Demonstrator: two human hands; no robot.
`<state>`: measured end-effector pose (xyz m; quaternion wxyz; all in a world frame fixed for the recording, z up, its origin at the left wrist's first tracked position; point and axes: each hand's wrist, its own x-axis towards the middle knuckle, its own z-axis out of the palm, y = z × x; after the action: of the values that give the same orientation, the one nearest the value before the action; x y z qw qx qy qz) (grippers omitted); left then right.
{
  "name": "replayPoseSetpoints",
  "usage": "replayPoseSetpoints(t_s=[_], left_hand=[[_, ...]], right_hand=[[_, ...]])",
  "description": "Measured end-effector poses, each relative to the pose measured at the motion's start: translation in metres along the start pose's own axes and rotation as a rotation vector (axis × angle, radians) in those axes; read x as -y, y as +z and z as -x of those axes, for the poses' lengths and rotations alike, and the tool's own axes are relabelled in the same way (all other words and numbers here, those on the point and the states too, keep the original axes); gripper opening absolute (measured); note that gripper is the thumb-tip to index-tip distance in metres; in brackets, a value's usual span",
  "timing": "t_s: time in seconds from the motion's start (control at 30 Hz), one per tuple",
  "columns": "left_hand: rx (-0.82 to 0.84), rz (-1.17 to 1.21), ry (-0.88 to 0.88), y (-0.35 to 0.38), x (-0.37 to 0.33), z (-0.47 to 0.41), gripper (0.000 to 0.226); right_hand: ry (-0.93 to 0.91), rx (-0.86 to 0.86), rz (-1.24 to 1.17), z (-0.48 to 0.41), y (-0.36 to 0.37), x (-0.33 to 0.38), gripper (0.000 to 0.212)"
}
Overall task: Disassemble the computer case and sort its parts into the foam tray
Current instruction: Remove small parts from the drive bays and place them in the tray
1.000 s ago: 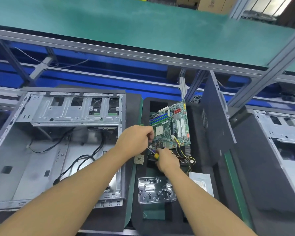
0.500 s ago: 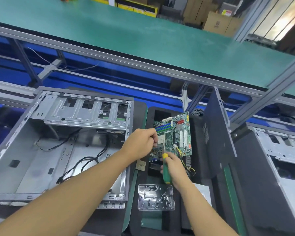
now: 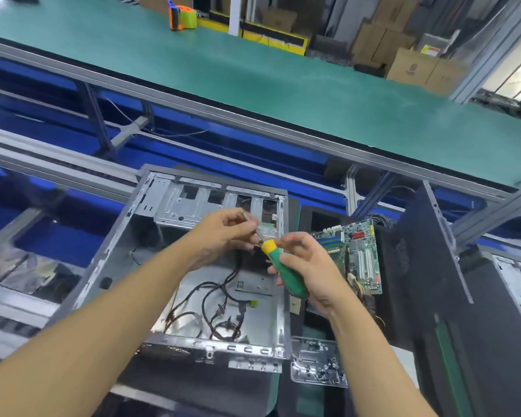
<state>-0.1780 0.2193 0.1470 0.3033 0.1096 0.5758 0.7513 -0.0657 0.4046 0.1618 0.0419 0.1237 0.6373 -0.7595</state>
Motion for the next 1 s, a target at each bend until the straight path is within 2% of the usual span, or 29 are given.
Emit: replayPoseSetpoints(t_s=[0.13,0.2,0.3,0.37,0.43,0.47,0.53,0.6,0.83,1.0], left_hand=[[-0.006,0.063,-0.073,-0.042,0.0,0.01,0.025],[-0.025,-0.098,-0.06,-0.057,-0.001,0.01,0.022],[-0.117,-0.735,0.136,-0.078,-0.008,0.008,0.024],[-0.183,-1.279,0.271,-0.093,-0.01,0.004,0.049],[-0.214,-1.695,0.206,-0.109,-0.005,0.0,0.08],[-0.239,-1.795,0.121,-0.117,0.0,-0.002,0.089],[-0.337,-1.848,0.034,-0.13,0.013,-0.004,0.093],[-0.425,-1.873,0.055,-0.138,0.021,-0.002,0.087],[-0.463,-1.949,0.201,-0.151,0.028,-0.01,0.082],[-0.372,-2.001,0.224,-0.165,0.022,-0.018,0.083]], right_hand=[[-0.032,0.045,-0.249,-0.005,0.024,-0.004,0.022],[-0.056,0.047,-0.357,-0.007,0.031,-0.007,0.028],[-0.121,0.003,-0.433,-0.014,0.04,-0.021,0.034],[-0.214,-0.065,-0.408,-0.018,0.045,-0.032,0.033],[-0.324,-0.27,-0.174,-0.022,0.046,-0.039,0.037],[-0.368,-0.388,0.007,-0.022,0.045,-0.041,0.039],[-0.424,-0.528,0.309,-0.02,0.045,-0.044,0.04],[-0.429,-0.563,0.42,-0.017,0.044,-0.051,0.041],[-0.269,-0.588,0.223,-0.014,0.034,-0.062,0.026],[-0.319,-0.633,0.309,-0.008,0.05,-0.08,0.034]])
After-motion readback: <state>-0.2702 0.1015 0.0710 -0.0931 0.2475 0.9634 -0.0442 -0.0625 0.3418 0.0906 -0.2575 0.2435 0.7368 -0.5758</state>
